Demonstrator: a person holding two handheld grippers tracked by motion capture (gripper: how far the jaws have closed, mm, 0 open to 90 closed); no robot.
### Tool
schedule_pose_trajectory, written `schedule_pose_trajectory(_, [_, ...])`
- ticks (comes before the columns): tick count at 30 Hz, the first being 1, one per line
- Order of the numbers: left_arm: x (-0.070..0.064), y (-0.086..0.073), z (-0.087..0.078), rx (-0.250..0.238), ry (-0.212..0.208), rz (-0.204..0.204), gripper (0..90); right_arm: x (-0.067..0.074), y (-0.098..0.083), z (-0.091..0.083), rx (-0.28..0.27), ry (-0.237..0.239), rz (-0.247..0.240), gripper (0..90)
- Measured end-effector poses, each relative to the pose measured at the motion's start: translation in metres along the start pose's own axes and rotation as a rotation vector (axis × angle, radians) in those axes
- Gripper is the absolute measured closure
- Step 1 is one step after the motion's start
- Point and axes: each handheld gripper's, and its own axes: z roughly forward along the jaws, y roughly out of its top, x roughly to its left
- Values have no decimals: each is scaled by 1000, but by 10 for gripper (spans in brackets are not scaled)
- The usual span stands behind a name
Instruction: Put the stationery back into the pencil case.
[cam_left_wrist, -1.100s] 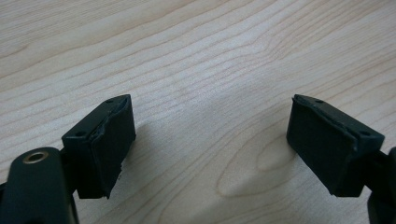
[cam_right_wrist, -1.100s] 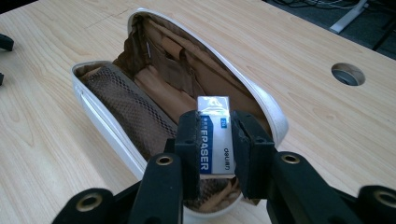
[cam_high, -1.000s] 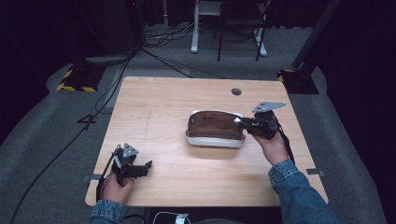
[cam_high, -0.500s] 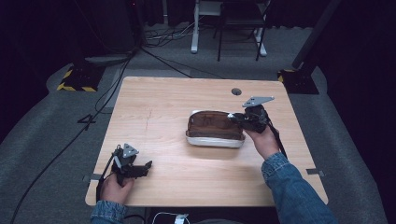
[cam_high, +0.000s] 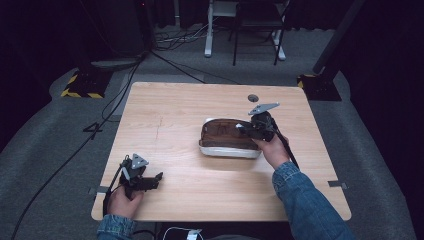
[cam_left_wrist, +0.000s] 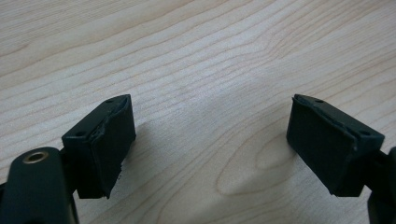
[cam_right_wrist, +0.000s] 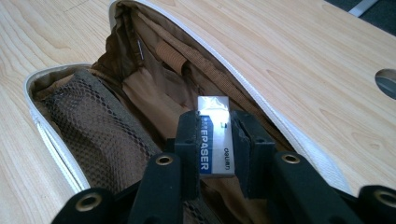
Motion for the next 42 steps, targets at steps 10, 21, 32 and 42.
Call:
schedule_pose_trajectory(10, [0,0,0,0,0,0,159,7,0,13,25,27,-13,728])
schedule_pose_trajectory(21, [0,0,0,-1,0,-1,159,13,0,22,39,23,-35,722])
schedule_pose_trajectory(32, [0,0,0,-1,0,-1,159,14,0,14,7,22,-24,537])
schedule_pose_trajectory(42, [0,-1,-1,-1,5,-1,159,8,-9,-26,-63,40,-12,495])
